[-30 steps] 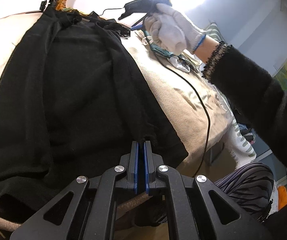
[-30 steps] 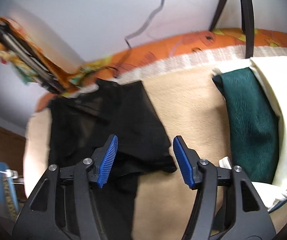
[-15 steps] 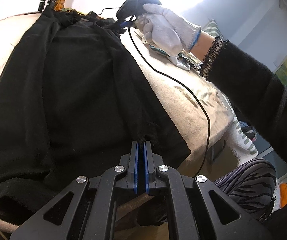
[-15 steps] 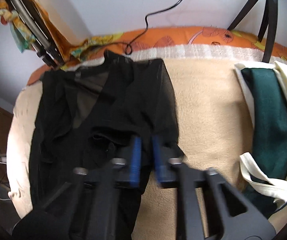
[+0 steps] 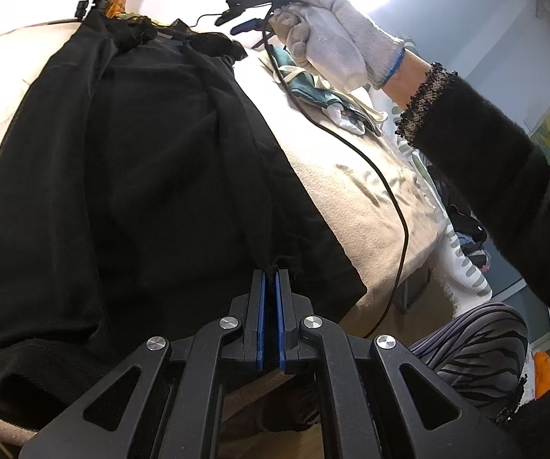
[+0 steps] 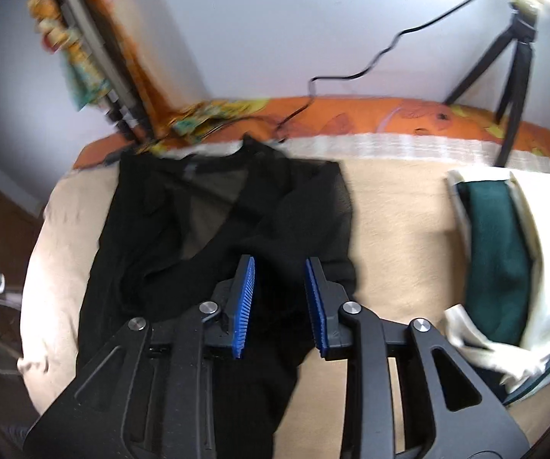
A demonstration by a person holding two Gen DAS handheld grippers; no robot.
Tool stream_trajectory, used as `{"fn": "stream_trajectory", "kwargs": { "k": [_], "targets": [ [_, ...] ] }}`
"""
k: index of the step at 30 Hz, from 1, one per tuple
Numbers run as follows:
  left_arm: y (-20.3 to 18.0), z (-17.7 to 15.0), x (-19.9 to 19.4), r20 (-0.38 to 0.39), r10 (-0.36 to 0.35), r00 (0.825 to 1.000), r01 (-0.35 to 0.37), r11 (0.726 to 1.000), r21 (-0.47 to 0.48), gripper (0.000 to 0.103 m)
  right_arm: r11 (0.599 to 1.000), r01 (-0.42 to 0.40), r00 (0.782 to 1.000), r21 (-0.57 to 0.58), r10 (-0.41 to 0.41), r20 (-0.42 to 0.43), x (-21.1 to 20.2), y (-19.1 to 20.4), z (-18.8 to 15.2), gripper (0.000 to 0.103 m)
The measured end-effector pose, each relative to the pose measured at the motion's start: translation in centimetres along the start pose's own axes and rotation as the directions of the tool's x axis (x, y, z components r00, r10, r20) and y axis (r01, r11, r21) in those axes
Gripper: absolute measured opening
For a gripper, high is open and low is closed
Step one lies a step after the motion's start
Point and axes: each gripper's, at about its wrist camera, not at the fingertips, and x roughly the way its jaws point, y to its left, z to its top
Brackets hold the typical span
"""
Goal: Fold small clothes
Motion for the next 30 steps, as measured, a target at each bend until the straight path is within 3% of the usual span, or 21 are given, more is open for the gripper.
{"fn": "stream_trajectory", "kwargs": {
  "k": [2,7,8,9,11,17,24,28,30],
  "targets": [
    [0.0,0.0,0.0,0.0,0.001,1.0,-0.001,1.0,0.001,0.003,0.999,-0.022,0.999,-0.031,0.022,-0.024,0.9,1.0,-0.4,0.029],
    [-0.2,0.0,0.0,0.001,0.005,1.0,-0.005,1.0,0.004,0.003,0.998,0.053,0.996,-0.045,-0.057,-0.072,4.2,1.8,-0.8,0.028],
    [-0.2,0.0,0.0,0.0,0.005,1.0,-0.005,1.0,0.004,0.003,0.997,0.062,0.995,-0.044,-0.065,-0.078,4.7,1.7,-0.8,0.025],
    [-0.2,0.0,0.0,0.0,0.005,1.0,-0.005,1.0,0.003,0.003,0.996,0.077,0.993,-0.051,-0.081,-0.08,5.1,1.6,-0.8,0.007],
    [-0.3,0.0,0.0,0.001,0.001,1.0,-0.001,1.0,0.001,0.003,0.995,0.078,0.993,-0.057,-0.083,-0.08,5.1,1.4,-0.9,0.004],
    [0.0,0.0,-0.3,0.005,-0.012,1.0,0.012,1.0,-0.009,0.003,0.999,-0.047,0.999,-0.012,0.048,0.018,0.1,0.3,-1.0,0.003],
    [0.1,-0.2,-0.6,0.01,-0.026,1.0,0.026,1.0,-0.013,0.003,0.992,-0.121,0.988,-0.036,0.124,0.097,-2.9,2.2,0.1,0.003],
    [-0.1,-0.4,-0.8,0.008,-0.03,1.0,0.03,1.0,-0.004,0.003,0.98,-0.16,0.983,-0.12,0.169,0.071,-0.2,6.5,1.2,0.004],
    [0.0,-0.4,-0.8,0.006,-0.025,1.0,0.025,1.0,-0.003,0.003,0.965,-0.189,0.982,-0.183,0.187,-0.03,2.5,9.0,1.2,0.004]
  ]
}}
